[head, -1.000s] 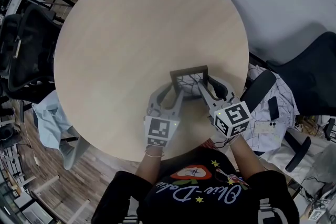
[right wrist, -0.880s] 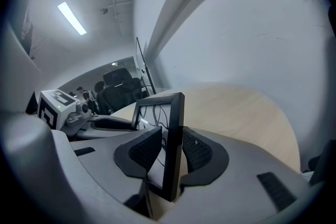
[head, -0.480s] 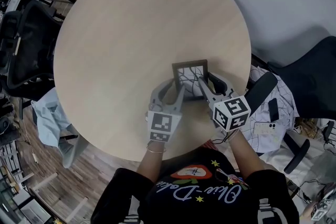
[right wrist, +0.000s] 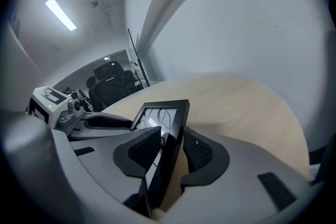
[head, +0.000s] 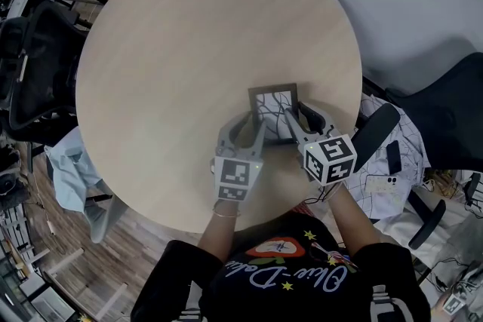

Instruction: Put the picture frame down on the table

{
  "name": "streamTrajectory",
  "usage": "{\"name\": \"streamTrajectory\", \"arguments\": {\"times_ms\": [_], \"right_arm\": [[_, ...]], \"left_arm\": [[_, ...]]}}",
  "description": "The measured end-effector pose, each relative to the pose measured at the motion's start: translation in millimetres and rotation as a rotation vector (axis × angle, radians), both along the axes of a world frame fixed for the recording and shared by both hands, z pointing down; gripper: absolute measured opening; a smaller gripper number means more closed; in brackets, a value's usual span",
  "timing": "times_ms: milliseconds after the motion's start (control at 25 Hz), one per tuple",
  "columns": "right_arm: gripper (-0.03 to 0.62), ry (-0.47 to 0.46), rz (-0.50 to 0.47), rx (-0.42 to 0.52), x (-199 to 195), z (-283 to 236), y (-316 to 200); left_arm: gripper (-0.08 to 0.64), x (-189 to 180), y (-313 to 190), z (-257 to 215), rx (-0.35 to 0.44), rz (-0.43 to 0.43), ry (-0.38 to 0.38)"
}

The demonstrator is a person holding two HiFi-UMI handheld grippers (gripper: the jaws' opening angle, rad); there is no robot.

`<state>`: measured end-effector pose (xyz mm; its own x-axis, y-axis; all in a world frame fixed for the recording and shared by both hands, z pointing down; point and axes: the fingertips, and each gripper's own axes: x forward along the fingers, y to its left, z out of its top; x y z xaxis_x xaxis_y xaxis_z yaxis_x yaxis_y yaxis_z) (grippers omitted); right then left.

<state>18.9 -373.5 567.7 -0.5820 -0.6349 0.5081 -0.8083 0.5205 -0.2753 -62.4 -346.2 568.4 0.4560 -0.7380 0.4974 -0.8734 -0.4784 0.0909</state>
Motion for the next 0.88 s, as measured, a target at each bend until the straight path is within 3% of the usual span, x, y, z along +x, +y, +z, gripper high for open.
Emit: {"name": "streamTrajectory", "arguments": {"times_ms": [640,880], "right_arm": [[0.121,0.146,-0.017,-0.068,-3,17,-6],[0.124,0.199,-0.016,-0.076,0,23,-6]], "left_arm": [[0.114,-1,-6,13,-0.044,0.006,-0.046],[0.107,3,-6,17,-0.034,0.025,-0.107]]}}
